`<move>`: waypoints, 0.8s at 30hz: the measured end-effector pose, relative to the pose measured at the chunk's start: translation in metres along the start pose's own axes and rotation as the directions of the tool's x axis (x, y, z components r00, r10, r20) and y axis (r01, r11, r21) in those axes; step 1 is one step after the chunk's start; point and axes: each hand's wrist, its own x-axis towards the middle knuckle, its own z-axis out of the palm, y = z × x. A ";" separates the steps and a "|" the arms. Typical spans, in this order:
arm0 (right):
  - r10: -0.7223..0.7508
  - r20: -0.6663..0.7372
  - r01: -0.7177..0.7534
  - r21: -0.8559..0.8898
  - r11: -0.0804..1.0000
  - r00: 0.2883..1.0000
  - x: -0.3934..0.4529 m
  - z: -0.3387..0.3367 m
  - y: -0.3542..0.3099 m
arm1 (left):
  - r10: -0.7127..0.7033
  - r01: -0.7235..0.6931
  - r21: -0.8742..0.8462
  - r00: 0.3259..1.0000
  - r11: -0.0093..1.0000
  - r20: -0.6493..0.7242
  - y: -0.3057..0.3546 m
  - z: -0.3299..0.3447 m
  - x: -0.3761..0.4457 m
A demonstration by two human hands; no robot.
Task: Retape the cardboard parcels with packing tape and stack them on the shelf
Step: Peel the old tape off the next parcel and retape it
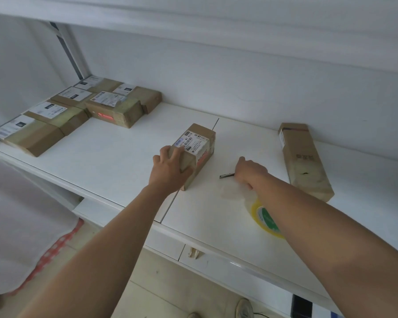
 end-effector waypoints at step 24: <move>-0.419 -0.135 0.104 0.990 -0.098 0.898 -0.067 0.027 -0.045 | 0.074 0.327 -0.916 0.933 0.234 0.352 0.026 -0.026 -0.054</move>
